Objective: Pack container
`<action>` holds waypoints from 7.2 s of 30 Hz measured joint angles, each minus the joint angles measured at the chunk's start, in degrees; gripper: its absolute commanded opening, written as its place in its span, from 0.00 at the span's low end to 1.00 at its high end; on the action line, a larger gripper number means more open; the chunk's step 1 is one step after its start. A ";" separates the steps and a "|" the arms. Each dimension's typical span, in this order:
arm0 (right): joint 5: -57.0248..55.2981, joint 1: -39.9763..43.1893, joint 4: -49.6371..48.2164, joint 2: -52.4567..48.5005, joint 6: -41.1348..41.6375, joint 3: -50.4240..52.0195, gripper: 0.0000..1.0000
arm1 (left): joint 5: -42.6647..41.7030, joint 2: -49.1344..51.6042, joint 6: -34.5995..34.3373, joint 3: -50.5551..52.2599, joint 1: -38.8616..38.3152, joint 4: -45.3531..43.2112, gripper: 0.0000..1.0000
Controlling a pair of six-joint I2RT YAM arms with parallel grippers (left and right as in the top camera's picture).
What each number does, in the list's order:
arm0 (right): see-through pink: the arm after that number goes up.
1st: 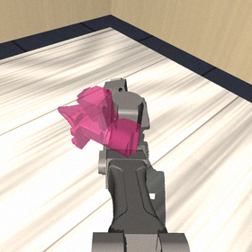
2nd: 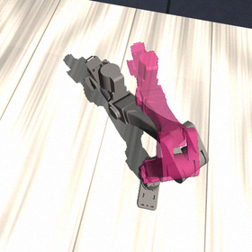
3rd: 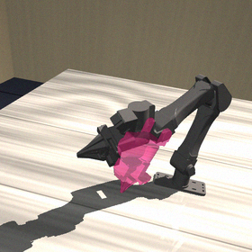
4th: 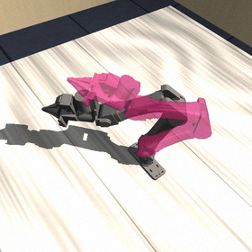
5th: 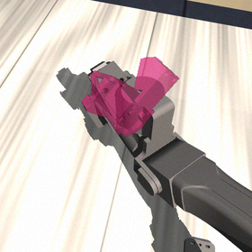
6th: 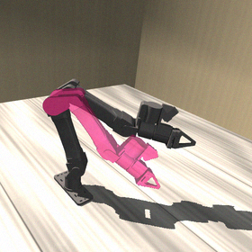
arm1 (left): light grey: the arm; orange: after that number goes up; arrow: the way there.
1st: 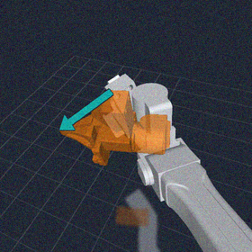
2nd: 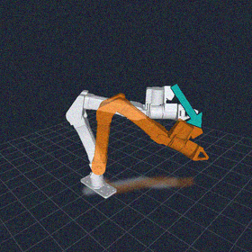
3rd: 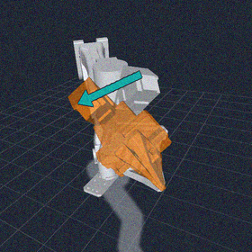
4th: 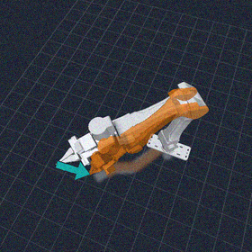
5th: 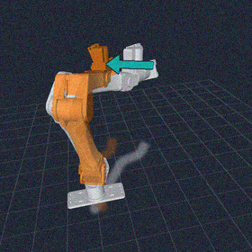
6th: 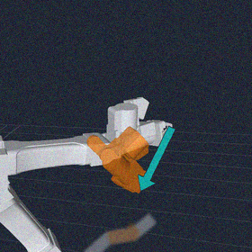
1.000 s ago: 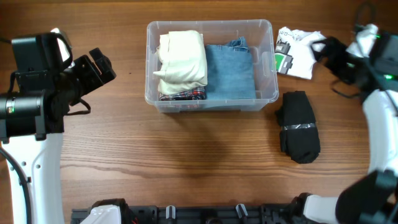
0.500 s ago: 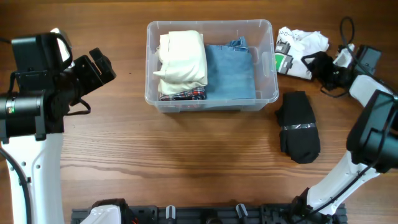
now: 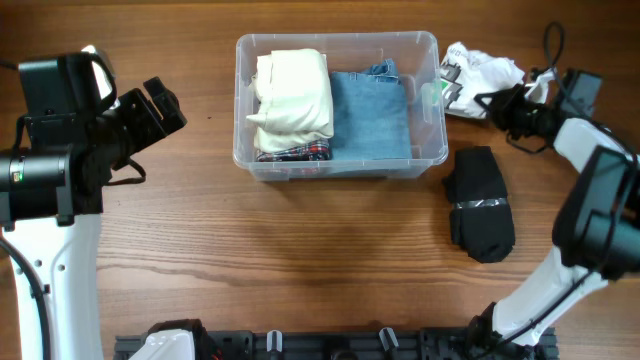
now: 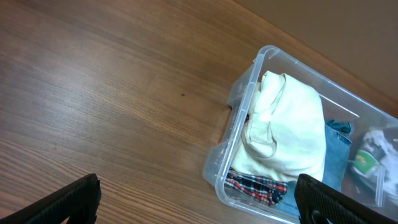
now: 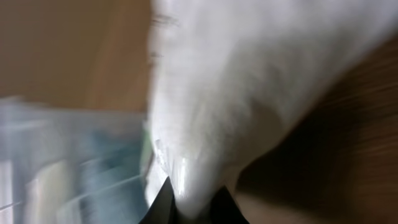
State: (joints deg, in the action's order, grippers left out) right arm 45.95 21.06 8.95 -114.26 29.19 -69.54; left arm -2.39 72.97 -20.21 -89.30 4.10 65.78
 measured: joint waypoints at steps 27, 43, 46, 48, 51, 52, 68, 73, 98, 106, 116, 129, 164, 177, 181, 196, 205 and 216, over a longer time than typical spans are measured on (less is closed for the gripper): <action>-5.42 -31.78 5.42 12.00 -15.78 -0.24 0.10 | 0.00 0.00 0.00 0.00 0.00 0.00 1.00; -9.77 -25.14 22.25 21.57 -25.59 -0.04 0.52 | 0.00 0.00 0.00 0.00 0.00 0.00 1.00; -10.95 -24.83 23.89 25.33 -24.72 -0.04 0.72 | 0.00 0.00 0.00 0.00 0.00 0.00 1.00; -13.29 -23.28 26.93 29.14 -22.73 -0.04 0.84 | 0.00 0.00 0.00 0.00 0.00 0.00 1.00; -16.79 -16.83 33.03 32.70 -20.81 -0.22 1.00 | 0.00 0.00 0.00 0.00 0.00 0.00 1.00; -18.45 -13.44 35.06 33.07 -20.13 -0.26 1.00 | 0.00 0.00 0.00 0.00 0.00 0.00 1.00; -24.96 4.92 30.58 29.33 -18.93 23.93 1.00 | 0.00 0.00 0.00 0.00 0.00 0.00 1.00; -20.35 5.03 20.55 29.40 -18.29 32.09 0.18 | 0.00 0.00 0.00 0.00 0.00 0.02 1.00; 11.26 -12.74 -4.13 52.87 2.38 18.29 0.04 | 0.00 0.00 0.00 0.00 0.00 0.04 1.00; 3.56 -21.14 -12.76 31.76 10.71 14.08 0.04 | 0.00 0.00 0.00 0.00 0.00 0.00 1.00; -10.69 -23.47 22.10 17.46 -0.42 -16.15 0.04 | 0.00 0.00 0.00 0.00 0.00 0.00 1.00; -16.20 -30.14 29.92 6.62 -4.68 -18.60 0.58 | 0.02 0.00 0.00 0.00 0.00 0.02 1.00; -32.70 -41.77 39.36 33.68 -15.82 -19.54 1.00 | 0.00 0.00 0.00 0.00 0.00 0.00 1.00; -50.66 -41.75 52.65 61.22 -19.37 -19.80 1.00 | 0.00 0.00 0.00 0.00 0.00 0.00 1.00; -57.29 -41.38 51.67 68.48 -23.58 -19.30 1.00 | 0.00 0.00 0.00 0.00 0.00 0.02 1.00; -50.66 -16.72 29.70 103.97 -28.06 34.97 1.00 | 0.00 0.00 0.00 0.00 0.04 0.02 1.00; -49.37 -15.98 28.63 113.04 -21.46 49.42 1.00 | 0.00 0.00 0.00 0.00 0.04 0.00 1.00; -49.33 -15.98 28.04 113.07 -18.91 60.17 1.00 | 0.00 0.00 0.00 0.00 0.04 0.00 1.00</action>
State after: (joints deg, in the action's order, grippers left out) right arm -3.38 5.08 36.99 -1.19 10.28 -9.37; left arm -2.39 72.97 -20.21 -89.30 4.14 65.78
